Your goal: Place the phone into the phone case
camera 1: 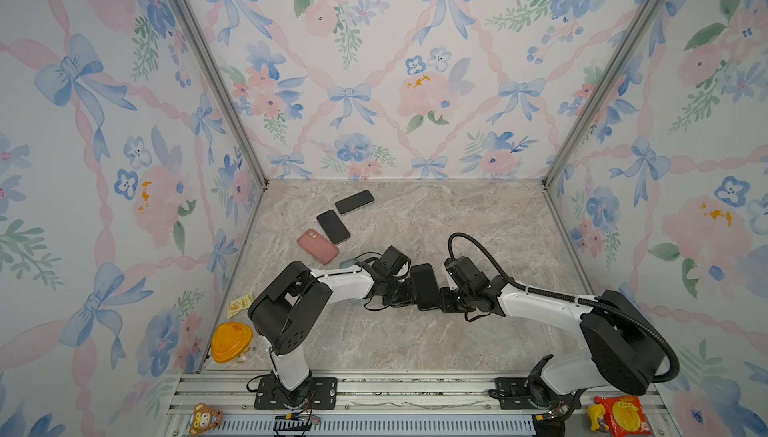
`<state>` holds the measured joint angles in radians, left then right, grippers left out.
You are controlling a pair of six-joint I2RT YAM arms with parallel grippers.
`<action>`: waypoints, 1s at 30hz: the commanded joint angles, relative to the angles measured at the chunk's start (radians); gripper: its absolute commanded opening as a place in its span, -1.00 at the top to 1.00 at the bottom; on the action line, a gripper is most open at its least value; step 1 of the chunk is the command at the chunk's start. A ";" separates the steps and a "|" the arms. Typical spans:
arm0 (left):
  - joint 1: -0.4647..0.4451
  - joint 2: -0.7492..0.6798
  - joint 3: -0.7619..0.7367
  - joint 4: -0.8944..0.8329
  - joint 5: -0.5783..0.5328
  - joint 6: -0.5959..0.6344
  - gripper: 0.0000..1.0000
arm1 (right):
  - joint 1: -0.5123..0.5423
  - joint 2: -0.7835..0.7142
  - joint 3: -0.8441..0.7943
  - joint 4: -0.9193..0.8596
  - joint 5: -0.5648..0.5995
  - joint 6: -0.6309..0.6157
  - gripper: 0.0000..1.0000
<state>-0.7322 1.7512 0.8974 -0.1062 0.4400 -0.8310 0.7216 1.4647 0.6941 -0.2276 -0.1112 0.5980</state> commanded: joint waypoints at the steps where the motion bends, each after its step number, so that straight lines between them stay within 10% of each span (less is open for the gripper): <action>1: -0.002 0.021 -0.014 0.018 0.023 0.004 0.34 | 0.022 0.023 0.033 0.003 -0.017 -0.005 0.51; 30: -0.030 0.065 -0.034 0.122 0.062 -0.022 0.42 | 0.121 0.156 -0.006 0.137 -0.095 0.099 0.75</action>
<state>-0.7319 1.7729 0.8852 -0.0570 0.4652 -0.8604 0.7761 1.5242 0.7265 -0.2272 -0.0460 0.6750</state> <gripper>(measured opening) 0.292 0.129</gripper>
